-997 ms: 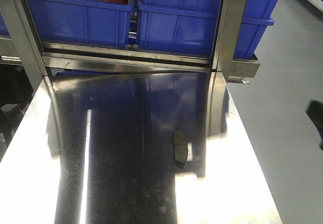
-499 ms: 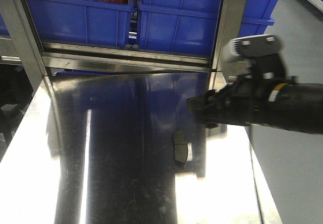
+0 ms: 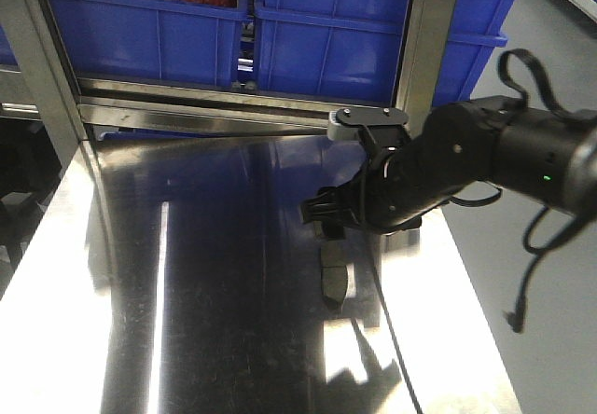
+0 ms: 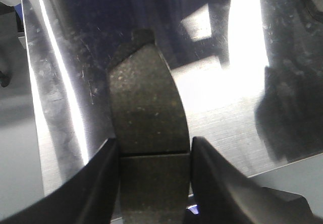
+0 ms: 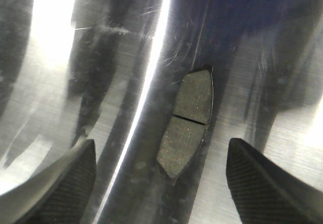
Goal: Move and align brake pads A on conveyor
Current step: 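Reach the right gripper down over the other brake pad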
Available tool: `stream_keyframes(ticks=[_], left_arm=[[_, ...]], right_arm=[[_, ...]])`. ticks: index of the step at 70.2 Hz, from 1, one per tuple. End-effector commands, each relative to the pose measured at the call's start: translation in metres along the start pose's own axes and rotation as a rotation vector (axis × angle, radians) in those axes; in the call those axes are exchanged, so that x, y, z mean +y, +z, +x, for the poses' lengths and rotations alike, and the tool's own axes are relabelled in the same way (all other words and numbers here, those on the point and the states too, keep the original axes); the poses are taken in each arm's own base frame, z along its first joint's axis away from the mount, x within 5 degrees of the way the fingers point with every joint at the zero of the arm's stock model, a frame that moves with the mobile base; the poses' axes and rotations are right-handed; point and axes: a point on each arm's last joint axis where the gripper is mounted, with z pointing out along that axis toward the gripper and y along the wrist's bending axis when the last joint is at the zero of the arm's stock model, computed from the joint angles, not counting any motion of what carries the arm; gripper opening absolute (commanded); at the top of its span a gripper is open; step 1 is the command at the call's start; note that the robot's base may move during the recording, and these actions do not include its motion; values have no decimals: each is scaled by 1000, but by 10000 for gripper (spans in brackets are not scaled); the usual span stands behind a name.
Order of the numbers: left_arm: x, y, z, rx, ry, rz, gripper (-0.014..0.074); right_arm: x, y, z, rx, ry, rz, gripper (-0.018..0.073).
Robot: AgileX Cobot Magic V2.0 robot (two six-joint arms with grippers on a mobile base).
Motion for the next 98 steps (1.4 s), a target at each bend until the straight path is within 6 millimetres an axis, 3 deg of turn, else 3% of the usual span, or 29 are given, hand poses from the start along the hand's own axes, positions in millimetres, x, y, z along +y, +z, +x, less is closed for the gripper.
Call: stream_keyframes(ticks=[1,21,51,98], left_arm=[[-2,-8,-12,-99,-6,18,-6],[-2,-8,-12,-99,-6,18,-6],[-2,-8,-12,-99,-6,18,-6],[-2,-8,-12,-99,-6,18,-6]], right_arm=[[5,-12,-17,-47,26,3,513],[2,23,-23,89,108,51,513],[-2,59,-25,201,141,99,513],[-8,84,-23,260,165,144,508]])
